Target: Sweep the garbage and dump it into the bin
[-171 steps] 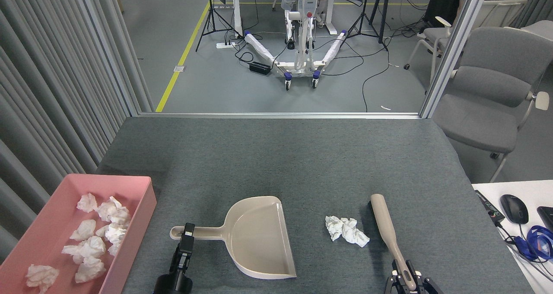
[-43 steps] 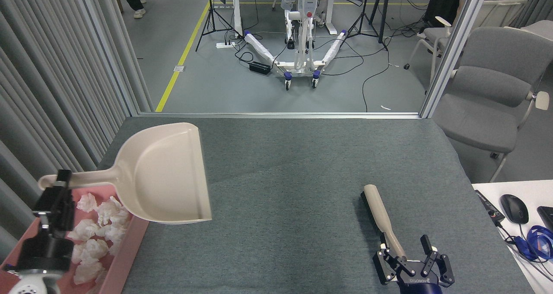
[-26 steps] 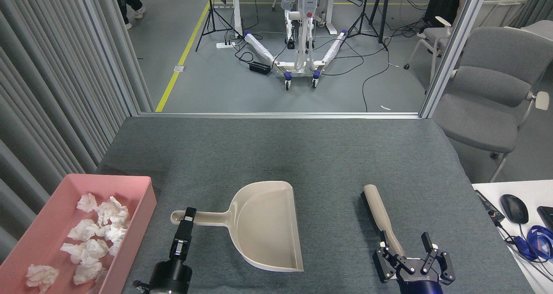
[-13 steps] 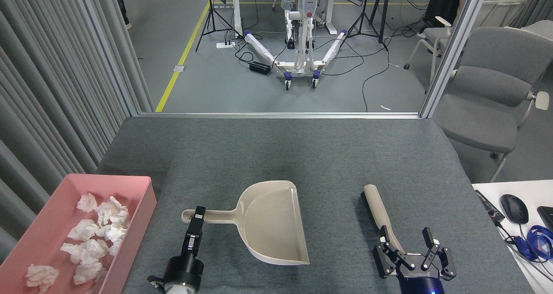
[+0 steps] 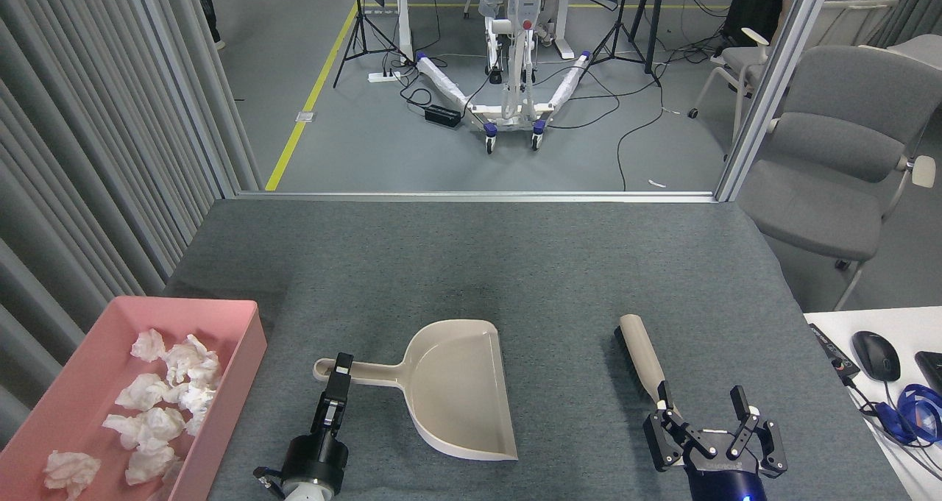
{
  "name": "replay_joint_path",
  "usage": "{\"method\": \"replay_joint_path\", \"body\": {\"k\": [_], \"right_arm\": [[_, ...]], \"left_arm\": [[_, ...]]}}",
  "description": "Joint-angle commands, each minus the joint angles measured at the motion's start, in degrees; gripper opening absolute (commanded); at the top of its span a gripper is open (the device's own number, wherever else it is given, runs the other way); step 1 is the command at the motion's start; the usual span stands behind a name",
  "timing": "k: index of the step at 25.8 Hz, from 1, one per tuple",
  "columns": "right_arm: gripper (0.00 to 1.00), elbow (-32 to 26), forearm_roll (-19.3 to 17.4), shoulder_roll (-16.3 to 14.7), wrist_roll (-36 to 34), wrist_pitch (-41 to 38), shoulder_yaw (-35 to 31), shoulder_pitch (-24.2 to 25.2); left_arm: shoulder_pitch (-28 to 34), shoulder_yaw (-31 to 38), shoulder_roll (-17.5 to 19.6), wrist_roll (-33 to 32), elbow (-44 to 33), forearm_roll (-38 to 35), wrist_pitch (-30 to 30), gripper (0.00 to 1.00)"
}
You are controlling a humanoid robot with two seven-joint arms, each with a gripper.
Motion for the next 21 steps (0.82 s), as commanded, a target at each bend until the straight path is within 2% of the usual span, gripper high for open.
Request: {"method": "replay_joint_path", "body": {"k": [1, 9, 11, 13, 15, 19, 21], "right_arm": [[0.98, 0.00, 0.00, 0.00, 0.01, -0.02, -0.12, 0.01], [0.98, 0.00, 0.00, -0.09, 0.01, -0.02, -0.03, 0.01], [0.98, 0.00, 0.00, -0.18, 0.01, 0.42, 0.06, 0.01], [0.98, -0.09, 0.00, -0.26, 0.01, 1.65, 0.06, 0.01], [0.98, -0.17, 0.00, -0.26, 0.01, 2.35, 0.06, 0.01], [0.98, -0.09, 0.00, -0.26, 0.01, 2.26, 0.06, 0.01], [0.98, -0.09, 0.00, -0.18, 0.01, 2.18, 0.06, 0.09]], "left_arm": [[-0.55, 0.03, -0.68, 0.00, 2.06, -0.03, 0.13, 1.00], [1.39, 0.12, -0.25, 1.14, 1.71, -0.03, 1.10, 1.00], [2.88, 0.03, -0.07, 2.81, 0.92, -0.56, 3.21, 1.00], [4.73, -0.15, 0.19, 5.00, -3.12, -1.17, 5.93, 1.00], [7.36, -0.15, 0.81, 7.29, -9.27, -6.44, 10.15, 1.00], [13.87, -0.15, 5.03, 7.91, -26.50, -22.97, 26.76, 1.00], [17.12, -0.23, 6.26, 7.73, -31.51, -33.17, 30.81, 1.00]]}}
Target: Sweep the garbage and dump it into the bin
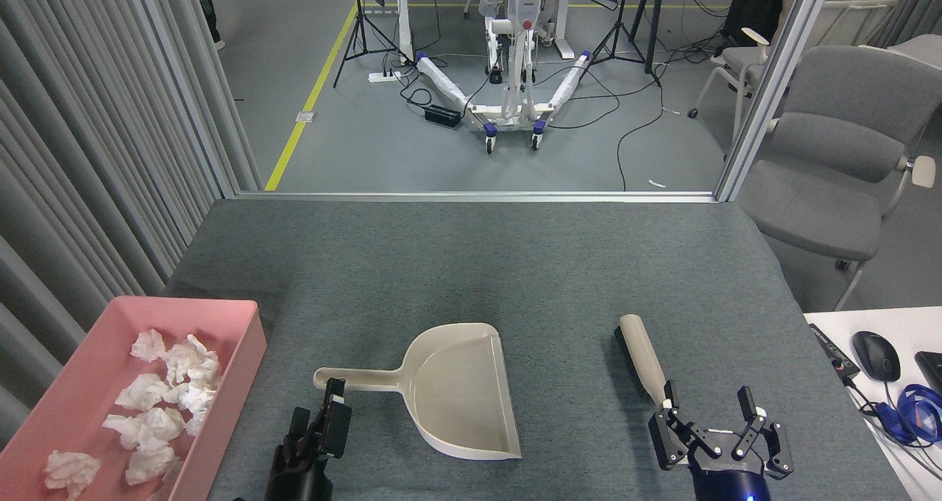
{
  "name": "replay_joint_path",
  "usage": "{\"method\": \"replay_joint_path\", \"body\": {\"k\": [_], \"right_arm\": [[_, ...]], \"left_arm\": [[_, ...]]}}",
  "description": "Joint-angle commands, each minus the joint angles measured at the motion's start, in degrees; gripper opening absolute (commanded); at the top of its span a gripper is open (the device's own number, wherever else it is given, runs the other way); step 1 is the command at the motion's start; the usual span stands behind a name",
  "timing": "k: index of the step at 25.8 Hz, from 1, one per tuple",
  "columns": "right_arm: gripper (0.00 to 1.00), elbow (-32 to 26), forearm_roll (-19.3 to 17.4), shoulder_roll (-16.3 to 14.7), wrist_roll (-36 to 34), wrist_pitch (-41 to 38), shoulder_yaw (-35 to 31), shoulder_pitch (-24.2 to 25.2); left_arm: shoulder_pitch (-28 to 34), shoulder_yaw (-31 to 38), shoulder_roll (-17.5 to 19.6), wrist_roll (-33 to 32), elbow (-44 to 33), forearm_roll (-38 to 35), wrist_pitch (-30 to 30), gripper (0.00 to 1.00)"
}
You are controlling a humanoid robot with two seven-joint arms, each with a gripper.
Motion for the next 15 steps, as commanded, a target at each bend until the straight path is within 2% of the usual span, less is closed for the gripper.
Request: {"method": "replay_joint_path", "body": {"k": [1, 5, 6, 7, 10, 11, 12, 15], "right_arm": [[0.98, 0.02, 0.00, 0.08, -0.01, -0.10, 0.08, 0.08], [0.98, -0.07, 0.00, 0.17, -0.01, -0.62, 0.08, 0.16], [0.98, 0.02, 0.00, 0.17, -0.01, -0.71, 0.08, 0.25], [0.98, 0.02, 0.00, 0.17, -0.01, -0.71, 0.08, 0.25], [0.98, 0.02, -0.09, 0.08, -0.01, -0.71, 0.08, 0.43], [0.98, 0.02, -0.09, 0.08, -0.01, -0.71, 0.08, 0.43], [0.98, 0.02, -0.09, 0.08, -0.01, -0.71, 0.08, 0.43], [0.98, -0.07, -0.09, 0.08, -0.01, -0.71, 0.08, 0.43]], "left_arm": [[6.47, -0.08, 2.22, 0.04, -10.79, -18.79, 7.77, 1.00], [10.16, 0.19, 1.60, -0.58, -15.54, -42.87, 7.68, 1.00], [9.98, 0.45, 2.13, -2.24, -15.45, -48.06, 7.68, 1.00], [9.63, 0.71, 2.48, -5.49, -15.36, -50.26, 7.68, 1.00], [6.20, 1.94, 8.02, -18.24, -15.01, -47.62, 6.18, 1.00], [5.15, 3.53, 9.51, -22.37, -14.83, -46.39, 3.11, 1.00], [5.06, 6.69, 9.52, -24.92, -14.57, -45.60, -1.54, 1.00], [4.45, 16.88, 9.25, -25.71, -14.57, -44.72, -14.64, 1.00]]}}
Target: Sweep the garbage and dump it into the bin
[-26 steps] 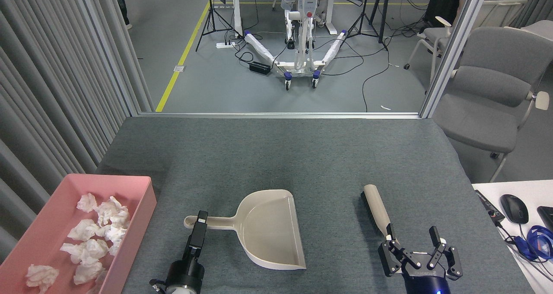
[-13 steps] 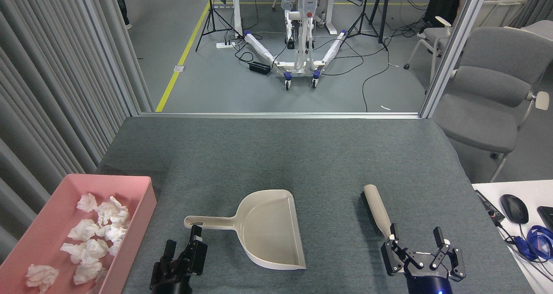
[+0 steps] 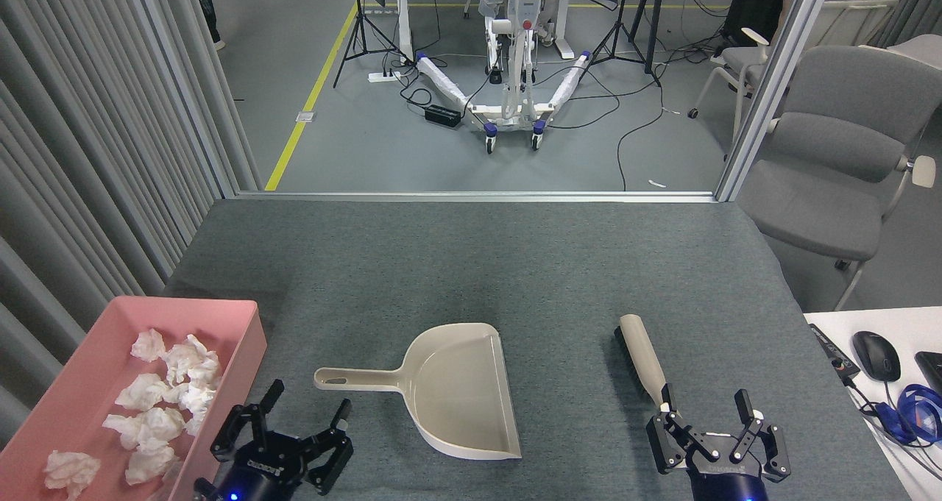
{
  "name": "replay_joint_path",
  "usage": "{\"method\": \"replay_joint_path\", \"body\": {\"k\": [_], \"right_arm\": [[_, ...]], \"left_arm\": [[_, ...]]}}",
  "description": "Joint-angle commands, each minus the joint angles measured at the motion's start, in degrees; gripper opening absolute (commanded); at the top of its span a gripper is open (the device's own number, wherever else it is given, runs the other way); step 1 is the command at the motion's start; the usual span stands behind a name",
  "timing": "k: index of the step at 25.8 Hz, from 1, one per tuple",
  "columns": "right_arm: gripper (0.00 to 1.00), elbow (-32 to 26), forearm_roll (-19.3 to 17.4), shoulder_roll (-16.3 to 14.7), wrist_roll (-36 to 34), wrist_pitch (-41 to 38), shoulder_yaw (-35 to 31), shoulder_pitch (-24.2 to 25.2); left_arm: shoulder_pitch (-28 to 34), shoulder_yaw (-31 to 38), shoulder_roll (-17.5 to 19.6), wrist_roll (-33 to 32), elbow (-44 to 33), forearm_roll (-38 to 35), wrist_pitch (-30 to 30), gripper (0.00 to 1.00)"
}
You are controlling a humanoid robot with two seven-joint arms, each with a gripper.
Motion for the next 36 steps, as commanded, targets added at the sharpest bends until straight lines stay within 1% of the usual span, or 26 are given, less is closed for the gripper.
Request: {"method": "replay_joint_path", "body": {"k": [1, 2, 4, 7, 10, 21, 27, 36], "right_arm": [[0.98, -0.07, -0.01, -0.01, -0.04, -0.01, 0.00, 0.01], [0.98, -0.25, -0.01, -0.01, -0.04, -0.01, 0.00, 0.01], [0.98, -0.51, -0.01, -0.01, -0.04, -0.01, 0.00, 0.01], [0.98, -1.04, -0.18, -0.01, -0.04, -0.01, 0.09, 0.01], [0.98, -1.13, -0.45, -0.09, -0.04, -0.01, 0.09, 0.28], [0.98, -1.48, -0.54, -0.27, -0.04, 0.25, 0.09, 0.45], [0.98, -1.57, -0.54, -0.18, -0.04, 0.17, 0.09, 0.45], [0.98, -1.57, -0.62, -0.01, -0.04, 0.17, 0.09, 0.72]], "left_arm": [[-0.96, 10.24, 0.39, -3.00, -0.07, 0.66, -11.77, 1.00], [-0.43, 13.14, -0.57, -2.74, -0.16, 0.22, -11.60, 1.00], [0.89, 15.34, -2.24, -2.56, 0.19, -0.31, -10.10, 1.00], [3.35, 15.51, -2.77, -2.12, 0.55, -0.39, -9.23, 1.00], [4.49, 15.51, -4.00, 0.34, 0.19, -0.39, -9.31, 1.00], [4.67, 16.04, -4.27, 0.96, 0.19, -0.66, -9.40, 1.00], [2.91, 15.95, -3.91, 0.69, 0.19, -0.48, -9.75, 1.00], [2.29, 15.87, -4.35, 0.25, 0.11, -0.39, -9.84, 1.00]]}}
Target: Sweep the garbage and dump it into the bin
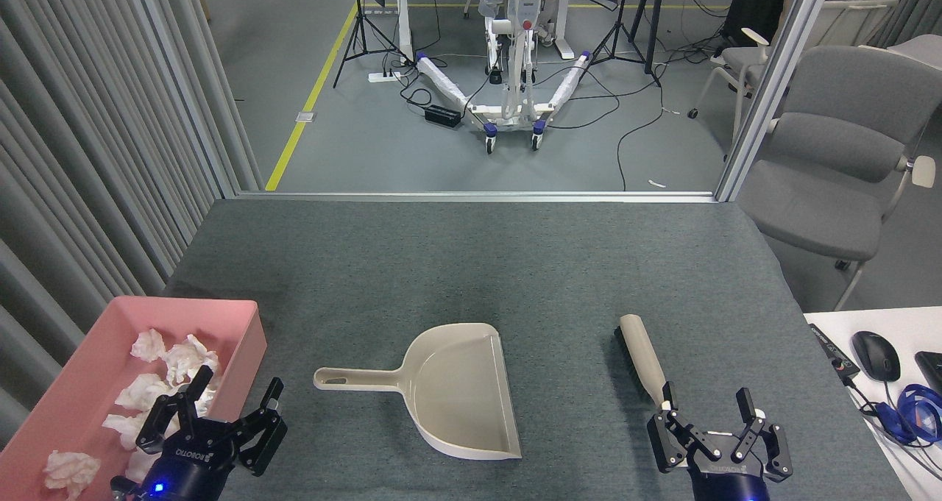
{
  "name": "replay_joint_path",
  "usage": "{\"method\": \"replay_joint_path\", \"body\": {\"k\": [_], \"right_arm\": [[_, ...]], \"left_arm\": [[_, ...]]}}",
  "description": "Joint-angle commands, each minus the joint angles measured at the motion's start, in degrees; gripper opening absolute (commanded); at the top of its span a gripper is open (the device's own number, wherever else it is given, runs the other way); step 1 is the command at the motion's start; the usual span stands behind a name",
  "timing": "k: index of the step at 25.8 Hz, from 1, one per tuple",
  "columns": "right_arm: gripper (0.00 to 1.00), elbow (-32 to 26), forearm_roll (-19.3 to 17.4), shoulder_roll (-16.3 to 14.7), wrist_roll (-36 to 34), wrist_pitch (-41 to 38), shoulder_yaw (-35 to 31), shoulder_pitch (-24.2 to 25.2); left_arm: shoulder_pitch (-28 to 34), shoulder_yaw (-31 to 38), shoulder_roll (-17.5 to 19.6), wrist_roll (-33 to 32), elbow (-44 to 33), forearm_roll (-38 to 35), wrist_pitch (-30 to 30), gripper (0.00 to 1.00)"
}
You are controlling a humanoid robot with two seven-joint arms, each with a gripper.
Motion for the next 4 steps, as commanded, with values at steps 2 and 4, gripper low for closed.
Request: {"method": "replay_joint_path", "body": {"k": [2, 4], "right_arm": [[0.98, 0.00, 0.01, 0.01, 0.07, -0.06, 0.00, 0.27], [0.98, 0.00, 0.01, 0.01, -0.02, -0.06, 0.00, 0.27]], "left_arm": [[-0.16, -0.05, -0.11, -0.13, -0.33, 0.09, -0.15, 1.00], [0.02, -0.14, -0.11, -0.30, -1.20, 0.18, -0.24, 1.00]]}}
